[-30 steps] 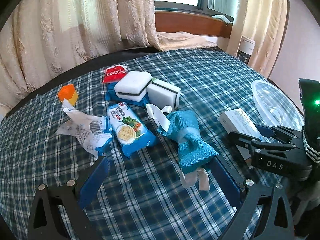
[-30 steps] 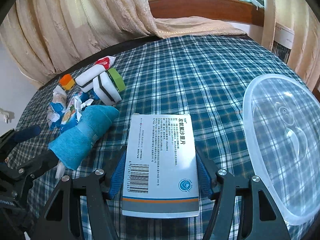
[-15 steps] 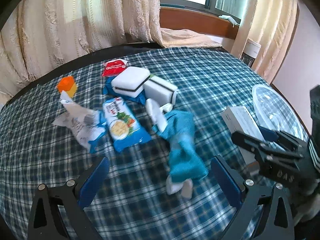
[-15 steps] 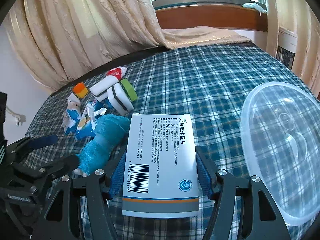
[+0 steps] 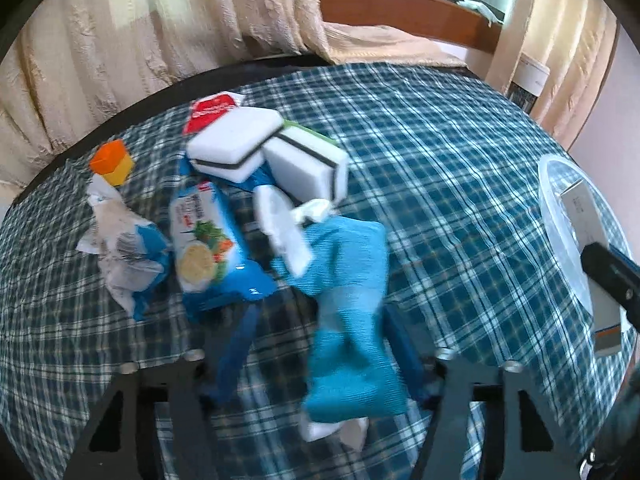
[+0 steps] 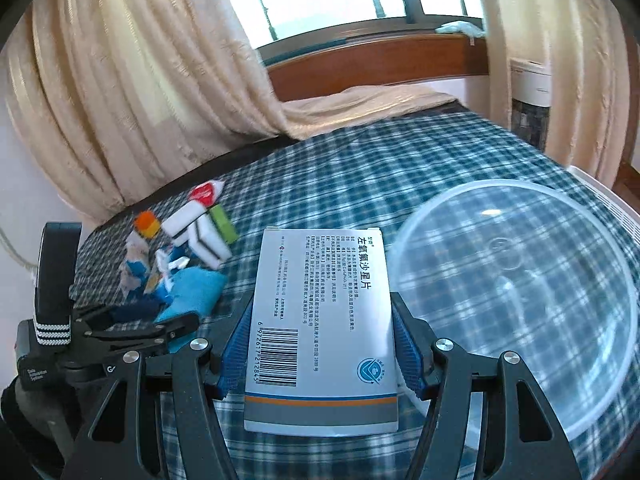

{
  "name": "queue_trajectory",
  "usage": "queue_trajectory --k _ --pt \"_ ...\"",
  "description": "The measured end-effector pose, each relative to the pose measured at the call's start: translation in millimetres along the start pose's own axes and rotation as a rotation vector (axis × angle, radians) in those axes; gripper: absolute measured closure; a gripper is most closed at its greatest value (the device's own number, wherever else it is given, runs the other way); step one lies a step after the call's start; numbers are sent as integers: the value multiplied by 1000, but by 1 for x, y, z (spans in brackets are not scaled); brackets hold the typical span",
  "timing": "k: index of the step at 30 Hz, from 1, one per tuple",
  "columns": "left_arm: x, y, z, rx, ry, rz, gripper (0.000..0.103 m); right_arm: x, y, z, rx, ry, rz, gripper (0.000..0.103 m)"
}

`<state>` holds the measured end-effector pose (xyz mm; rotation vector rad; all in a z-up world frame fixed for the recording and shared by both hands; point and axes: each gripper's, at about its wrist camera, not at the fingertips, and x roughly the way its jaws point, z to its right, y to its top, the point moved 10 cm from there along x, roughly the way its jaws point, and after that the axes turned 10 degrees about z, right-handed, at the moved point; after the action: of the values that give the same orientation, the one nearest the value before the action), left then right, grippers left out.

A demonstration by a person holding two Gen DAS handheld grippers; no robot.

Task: Organize objects
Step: 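Lower the medicine box and blue towel into the clear bowl and release both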

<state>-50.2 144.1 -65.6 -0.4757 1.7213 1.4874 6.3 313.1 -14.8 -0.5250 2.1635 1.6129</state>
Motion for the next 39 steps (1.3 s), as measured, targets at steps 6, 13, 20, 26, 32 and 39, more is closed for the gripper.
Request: queue_trajectory --k 6,13,20,26,32,39 --pt "5 -4 14 20 -7 -22 66 -9 4 37 51 -58 22 39" --pt "-12 13 34 70 -17 46 67 -24 12 91 131 -138 51 39" --pt "-16 32 76 123 -80 70 67 -35 22 133 163 -202 79 39" --pt "-13 43 123 178 -142 64 67 -35 20 160 194 -230 71 39" --pt "-8 56 170 233 -215 68 66 -38 23 179 215 -243 79 39" --pt "9 66 213 274 -285 60 66 -37 26 194 225 -253 77 39"
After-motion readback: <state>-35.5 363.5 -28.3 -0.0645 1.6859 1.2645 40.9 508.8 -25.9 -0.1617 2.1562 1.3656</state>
